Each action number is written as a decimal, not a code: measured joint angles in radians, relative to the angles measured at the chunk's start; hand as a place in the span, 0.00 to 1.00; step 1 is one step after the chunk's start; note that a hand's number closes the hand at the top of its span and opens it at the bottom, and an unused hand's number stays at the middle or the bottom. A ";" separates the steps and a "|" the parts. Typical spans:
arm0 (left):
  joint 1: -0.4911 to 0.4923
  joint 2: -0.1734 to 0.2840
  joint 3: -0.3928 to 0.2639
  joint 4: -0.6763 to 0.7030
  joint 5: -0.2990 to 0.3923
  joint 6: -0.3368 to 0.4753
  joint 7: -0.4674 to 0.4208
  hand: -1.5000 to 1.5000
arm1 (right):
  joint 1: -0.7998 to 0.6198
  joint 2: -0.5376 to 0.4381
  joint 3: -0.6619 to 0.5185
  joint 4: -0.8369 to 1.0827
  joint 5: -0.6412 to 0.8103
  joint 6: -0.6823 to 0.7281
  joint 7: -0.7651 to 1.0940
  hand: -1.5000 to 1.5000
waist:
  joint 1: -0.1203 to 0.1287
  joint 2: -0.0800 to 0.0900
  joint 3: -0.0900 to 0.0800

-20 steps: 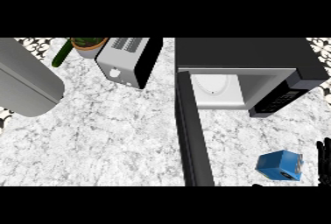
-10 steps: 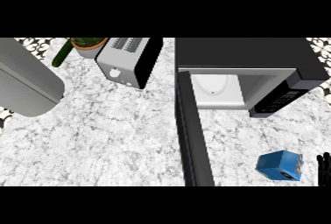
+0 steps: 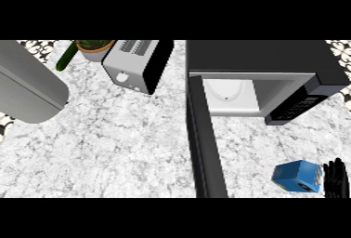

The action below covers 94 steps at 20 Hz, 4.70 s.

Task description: Pick up the milk, place it into the microwave and close the microwave

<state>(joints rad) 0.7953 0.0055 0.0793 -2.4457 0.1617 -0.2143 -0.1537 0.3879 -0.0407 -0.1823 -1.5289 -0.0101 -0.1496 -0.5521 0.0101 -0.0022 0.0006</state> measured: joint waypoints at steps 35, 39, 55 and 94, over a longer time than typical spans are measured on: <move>0.044 0.003 0.067 0.046 0.063 -0.095 -0.082 0.00 | -0.510 -0.192 -0.046 0.735 0.062 0.201 -0.435 1.00 | 0.021 0.005 0.001; 0.048 0.000 0.069 0.046 0.070 -0.100 -0.077 0.00 | -0.575 -0.201 -0.005 0.783 0.068 0.287 -0.445 1.00 | 0.019 0.004 0.001; 0.087 0.001 0.144 0.064 0.128 -0.128 -0.101 0.00 | -0.639 -0.116 0.106 0.479 0.064 0.262 -0.179 1.00 | 0.001 -0.002 -0.001; -0.103 0.039 0.219 0.119 0.234 -0.192 -0.018 0.00 | -1.368 -0.206 0.024 1.305 0.427 -0.488 -0.141 1.00 | 0.103 0.057 0.007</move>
<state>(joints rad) 0.6918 0.0442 0.2985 -2.3270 0.3954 -0.4058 -0.1721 -0.9803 -0.2462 -0.1582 -0.2236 0.4164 -0.6380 -0.6935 0.1130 0.0546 0.0078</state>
